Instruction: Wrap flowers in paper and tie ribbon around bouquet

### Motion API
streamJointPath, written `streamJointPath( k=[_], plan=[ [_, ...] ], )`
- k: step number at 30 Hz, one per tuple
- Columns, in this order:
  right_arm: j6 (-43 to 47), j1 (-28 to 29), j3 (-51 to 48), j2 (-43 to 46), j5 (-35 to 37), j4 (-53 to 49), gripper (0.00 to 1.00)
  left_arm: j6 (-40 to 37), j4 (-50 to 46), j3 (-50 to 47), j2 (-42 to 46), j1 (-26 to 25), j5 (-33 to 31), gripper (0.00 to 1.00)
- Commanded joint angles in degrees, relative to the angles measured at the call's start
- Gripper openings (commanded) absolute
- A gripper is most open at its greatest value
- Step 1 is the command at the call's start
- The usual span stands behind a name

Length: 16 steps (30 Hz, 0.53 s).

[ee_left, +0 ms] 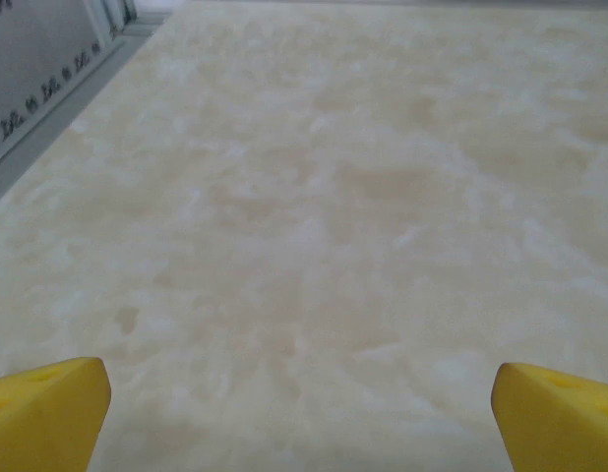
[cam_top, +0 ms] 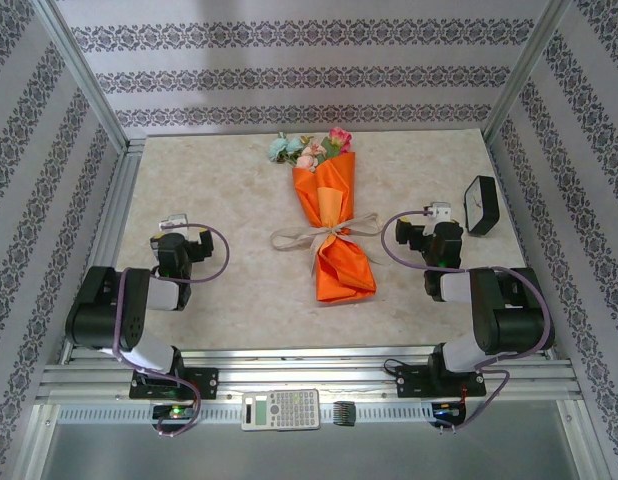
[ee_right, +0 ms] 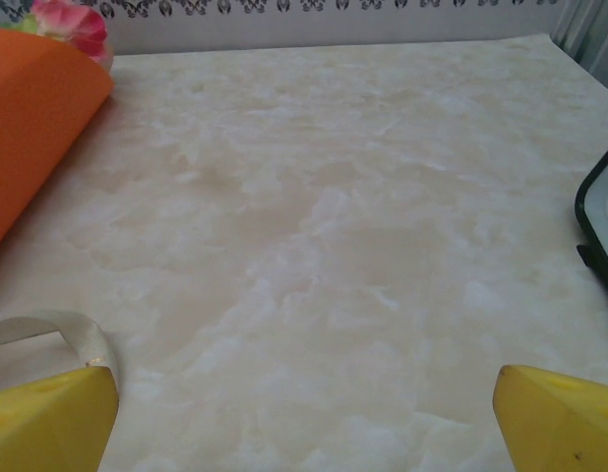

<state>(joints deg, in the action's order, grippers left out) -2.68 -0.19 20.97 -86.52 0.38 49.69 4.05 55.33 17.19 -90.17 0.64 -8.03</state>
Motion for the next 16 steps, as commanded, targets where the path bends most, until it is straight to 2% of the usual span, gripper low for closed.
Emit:
streamJointPath(
  k=[1,2,4,5,8,16],
  plan=[
    [1.2,0.7,1.3,0.0,0.0,0.9,0.98,-0.5,6.4,-0.1,-0.1,0.6,3.8,0.99],
    [1.3,0.7,1.3,0.0,0.0,1.0,0.98,-0.5,2.8,1.3,0.6,0.6,4.2,0.99],
    [1.4,0.9,1.3,0.0,0.3,1.0,0.98,-1.6,2.8,3.4,-1.6,0.4,4.2,0.99],
    [1.4,0.9,1.3,0.0,0.3,0.9,0.98,-1.1,-1.2,4.1,-0.3,0.3,4.3,0.99],
    [1.4,0.9,1.3,0.0,0.4,0.9,0.98,-1.5,2.1,3.4,-1.3,0.3,4.2,0.99],
    [1.9,1.2,1.1,0.0,0.7,1.4,0.98,-1.4,1.0,3.7,-0.8,0.2,4.2,0.99]
  ],
)
